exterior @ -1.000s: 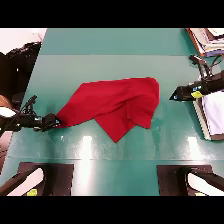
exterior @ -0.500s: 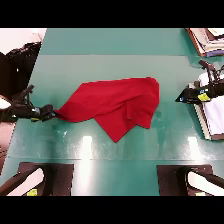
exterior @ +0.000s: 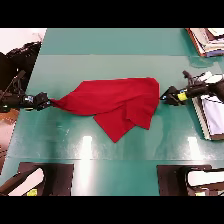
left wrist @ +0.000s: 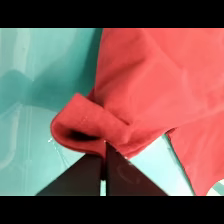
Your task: Fold the shirts.
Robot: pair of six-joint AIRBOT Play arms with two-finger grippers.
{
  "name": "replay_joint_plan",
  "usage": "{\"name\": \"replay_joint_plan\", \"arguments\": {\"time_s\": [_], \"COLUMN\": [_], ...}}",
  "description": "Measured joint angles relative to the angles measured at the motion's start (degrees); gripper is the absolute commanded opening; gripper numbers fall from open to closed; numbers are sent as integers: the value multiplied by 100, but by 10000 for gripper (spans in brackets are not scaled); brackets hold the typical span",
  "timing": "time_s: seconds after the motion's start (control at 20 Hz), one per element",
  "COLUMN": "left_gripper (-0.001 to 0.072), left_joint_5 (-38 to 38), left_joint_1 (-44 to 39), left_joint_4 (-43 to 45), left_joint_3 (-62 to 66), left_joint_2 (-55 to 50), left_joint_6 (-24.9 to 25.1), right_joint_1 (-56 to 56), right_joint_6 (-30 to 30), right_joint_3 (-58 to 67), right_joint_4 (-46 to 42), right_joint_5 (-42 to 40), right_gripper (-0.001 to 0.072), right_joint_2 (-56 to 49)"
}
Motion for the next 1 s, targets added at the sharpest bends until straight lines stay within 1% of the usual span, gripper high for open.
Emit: {"name": "replay_joint_plan", "arguments": {"time_s": [0.05,0.1,0.2,0.25,0.3,0.45,0.6,0.75,1.0], "left_gripper": [34,34,33,33,33,32,33,33,33], "left_joint_5": [0,0,2,-2,-17,-144,-264,-339,-402], "left_joint_1": [0,0,0,0,0,0,-2,-2,-7], "left_joint_4": [-17,-24,-33,-35,-37,-39,-42,-63,-280], "left_joint_3": [11,17,28,31,35,166,640,1486,3032], "left_joint_2": [2,0,0,0,0,13,131,385,813], "left_joint_6": [0,0,0,0,0,2,0,-20,-109], "right_joint_1": [94,177,321,367,407,472,472,365,125], "right_joint_6": [-13,-26,-57,-83,-101,-138,-146,-157,-157], "right_joint_3": [68,146,310,415,544,938,1316,1803,2822], "right_joint_4": [87,160,179,109,59,-337,-828,-1110,-1266], "right_joint_5": [-35,-48,-120,-146,-111,361,807,1025,1012], "right_gripper": [435,376,119,36,21,21,20,20,20], "right_joint_2": [-157,-269,-446,-503,-533,-479,-42,662,1773]}}
